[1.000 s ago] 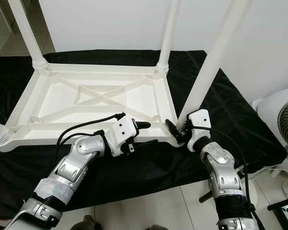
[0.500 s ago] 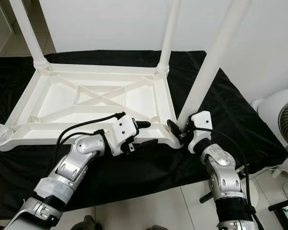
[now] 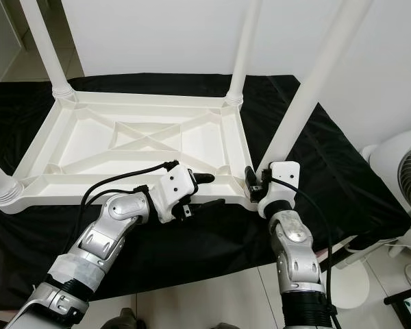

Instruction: Building children table

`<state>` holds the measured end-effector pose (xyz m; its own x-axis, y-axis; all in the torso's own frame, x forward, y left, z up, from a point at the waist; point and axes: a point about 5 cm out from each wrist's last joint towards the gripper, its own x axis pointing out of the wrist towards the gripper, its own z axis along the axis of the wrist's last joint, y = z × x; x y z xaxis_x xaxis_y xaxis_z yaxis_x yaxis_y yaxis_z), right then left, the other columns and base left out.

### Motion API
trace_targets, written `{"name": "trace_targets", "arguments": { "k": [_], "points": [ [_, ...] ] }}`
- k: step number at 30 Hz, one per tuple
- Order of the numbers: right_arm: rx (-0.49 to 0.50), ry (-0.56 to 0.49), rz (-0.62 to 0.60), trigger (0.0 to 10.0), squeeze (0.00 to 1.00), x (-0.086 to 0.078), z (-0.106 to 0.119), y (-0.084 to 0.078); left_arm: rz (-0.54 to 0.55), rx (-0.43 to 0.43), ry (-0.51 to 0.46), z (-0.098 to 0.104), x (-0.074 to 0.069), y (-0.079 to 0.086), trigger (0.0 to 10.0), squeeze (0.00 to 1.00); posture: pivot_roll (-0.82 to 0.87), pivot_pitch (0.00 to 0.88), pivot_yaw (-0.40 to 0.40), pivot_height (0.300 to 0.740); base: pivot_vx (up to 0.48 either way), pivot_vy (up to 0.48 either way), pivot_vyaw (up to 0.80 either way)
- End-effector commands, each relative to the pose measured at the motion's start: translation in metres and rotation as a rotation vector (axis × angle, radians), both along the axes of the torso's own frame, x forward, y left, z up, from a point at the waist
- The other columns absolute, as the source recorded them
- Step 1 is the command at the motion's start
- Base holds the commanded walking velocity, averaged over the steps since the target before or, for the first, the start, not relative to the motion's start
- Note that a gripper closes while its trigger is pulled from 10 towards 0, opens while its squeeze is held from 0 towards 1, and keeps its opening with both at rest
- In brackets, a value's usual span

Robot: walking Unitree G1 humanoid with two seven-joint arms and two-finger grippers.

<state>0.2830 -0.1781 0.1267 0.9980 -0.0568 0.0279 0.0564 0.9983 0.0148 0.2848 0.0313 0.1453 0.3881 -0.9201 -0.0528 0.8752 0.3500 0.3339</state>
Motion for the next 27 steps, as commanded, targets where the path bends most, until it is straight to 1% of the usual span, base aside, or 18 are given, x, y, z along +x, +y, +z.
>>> {"name": "trace_targets", "arguments": {
  "k": [1,2,3,4,5,6,7,8,9,11,12,15,16,17,18,22,23,27],
  "points": [
    [0.02,0.058,-0.137,10.0,0.0,-0.004,-0.011,-0.005,0.051,-0.013,-0.005,0.0,0.001,0.0,10.0,0.0,0.01,0.0,-0.028,0.74,0.0,0.0,0.0],
    [0.059,0.05,-0.183,10.0,0.0,-0.005,-0.01,0.004,0.052,-0.015,-0.006,0.0,0.001,-0.001,10.0,0.0,0.01,0.0,-0.031,0.74,0.0,0.0,0.0],
    [0.059,0.05,-0.183,10.0,0.0,-0.005,-0.01,0.004,0.052,-0.015,-0.006,0.0,0.001,-0.001,10.0,0.0,0.01,0.0,-0.031,0.74,0.0,0.0,0.0],
    [0.086,0.045,-0.208,10.0,0.0,-0.005,-0.01,0.009,0.053,-0.016,-0.007,0.001,0.002,-0.001,10.0,0.0,0.01,0.0,-0.031,0.74,0.0,0.0,0.0],
    [0.086,0.045,-0.208,10.0,0.0,-0.005,-0.01,0.009,0.053,-0.016,-0.007,0.001,0.002,-0.001,10.0,0.0,0.01,0.0,-0.031,0.74,0.0,0.0,0.0],
    [0.096,0.038,-0.234,10.0,0.0,-0.006,-0.009,0.015,0.056,-0.019,-0.006,0.001,0.002,-0.001,10.0,0.0,0.01,0.0,-0.032,0.74,0.0,0.0,0.0],
    [0.096,0.038,-0.234,10.0,0.0,-0.006,-0.009,0.015,0.056,-0.019,-0.006,0.001,0.002,-0.001,10.0,0.0,0.01,0.0,-0.032,0.74,0.0,0.0,0.0],
    [0.118,0.037,-0.231,10.0,0.0,-0.005,-0.008,0.022,0.058,-0.021,-0.005,0.001,0.002,-0.001,10.0,0.0,0.01,0.0,-0.03,0.74,0.0,0.0,0.0],
    [0.118,0.037,-0.231,10.0,0.0,-0.005,-0.008,0.022,0.058,-0.021,-0.005,0.001,0.002,-0.001,10.0,0.0,0.01,0.0,-0.03,0.74,0.0,0.0,0.0],
    [0.117,0.031,-0.203,10.0,0.0,-0.004,-0.005,0.03,0.056,-0.021,-0.002,0.0,0.0,-0.001,10.0,0.0,0.01,0.0,-0.029,0.74,0.0,0.0,0.0],
    [0.117,0.021,-0.183,10.0,0.0,-0.005,-0.002,0.031,0.054,-0.019,-0.002,0.0,0.0,-0.002,10.0,0.0,0.01,0.0,-0.03,0.74,0.0,0.0,0.0],
    [0.117,0.021,-0.183,10.0,0.0,-0.005,-0.002,0.031,0.054,-0.019,-0.002,0.0,0.0,-0.002,10.0,0.0,0.01,0.0,-0.03,0.74,0.0,0.0,0.0],
    [0.115,0.006,-0.169,10.0,1.0,-0.006,0.0,0.03,0.054,-0.018,-0.003,0.0,0.0,-0.001,10.0,0.0,0.01,0.0,-0.031,0.74,0.0,0.0,0.0],
    [0.115,0.006,-0.169,10.0,1.0,-0.006,0.0,0.03,0.054,-0.018,-0.003,0.0,0.0,-0.001,10.0,0.0,0.01,0.0,-0.031,0.74,0.0,0.0,0.0],
    [0.105,-0.029,-0.111,10.0,1.0,-0.012,0.004,0.026,0.057,-0.019,-0.006,0.001,0.002,-0.001,10.0,0.0,0.01,0.0,-0.032,0.74,0.0,0.0,0.0],
    [0.082,-0.041,-0.084,10.0,1.0,-0.016,0.006,0.022,0.058,-0.019,-0.006,0.001,0.002,-0.001,10.0,0.0,0.01,0.0,-0.032,0.74,0.0,0.0,0.0],
    [0.044,-0.035,-0.06,10.0,0.66,-0.021,0.004,0.014,0.057,-0.018,-0.005,0.0,0.001,0.0,10.0,0.0,0.0,0.0,-0.031,0.74,0.0,0.0,0.0],
    [0.013,-0.03,-0.039,10.0,0.66,-0.024,0.003,0.008,0.055,-0.018,-0.004,0.0,0.0,0.0,10.0,0.0,0.0,0.0,-0.031,0.74,0.0,0.0,0.0]
  ]
}}
